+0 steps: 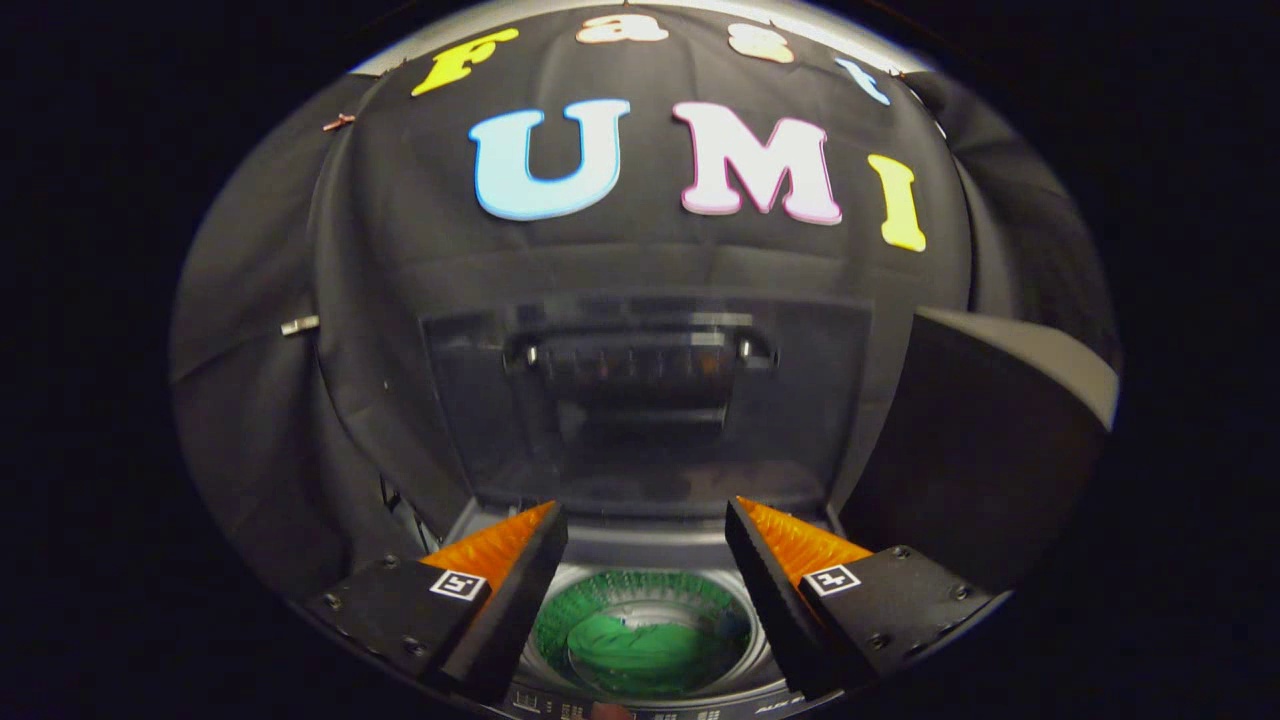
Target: Put the clothes into the washing machine and then close the washing machine lid.
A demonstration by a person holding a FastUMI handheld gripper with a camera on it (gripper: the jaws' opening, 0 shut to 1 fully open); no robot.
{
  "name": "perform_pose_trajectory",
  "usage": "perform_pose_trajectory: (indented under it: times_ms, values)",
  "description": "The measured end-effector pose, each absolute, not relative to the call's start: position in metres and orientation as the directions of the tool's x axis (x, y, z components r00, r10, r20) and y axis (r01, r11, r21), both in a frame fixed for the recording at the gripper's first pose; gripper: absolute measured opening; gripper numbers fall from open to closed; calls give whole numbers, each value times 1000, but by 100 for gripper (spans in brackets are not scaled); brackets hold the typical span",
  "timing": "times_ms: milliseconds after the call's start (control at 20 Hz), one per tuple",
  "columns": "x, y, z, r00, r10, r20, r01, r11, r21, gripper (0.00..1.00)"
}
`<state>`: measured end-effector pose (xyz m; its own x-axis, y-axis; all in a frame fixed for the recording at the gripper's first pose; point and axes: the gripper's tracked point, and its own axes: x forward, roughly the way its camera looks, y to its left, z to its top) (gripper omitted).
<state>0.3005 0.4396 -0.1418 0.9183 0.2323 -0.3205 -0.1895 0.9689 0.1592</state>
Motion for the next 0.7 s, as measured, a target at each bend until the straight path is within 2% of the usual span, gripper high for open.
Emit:
perform_pose_trajectory:
  times_ms: [200,450,700]
  values:
    - [330,431,-82,954,208,-213,-181,973,142,99]
    - [359,438,-46,962,214,-171,-193,972,132,99]
    - [398,450,-40,959,220,-180,-208,974,88,99]
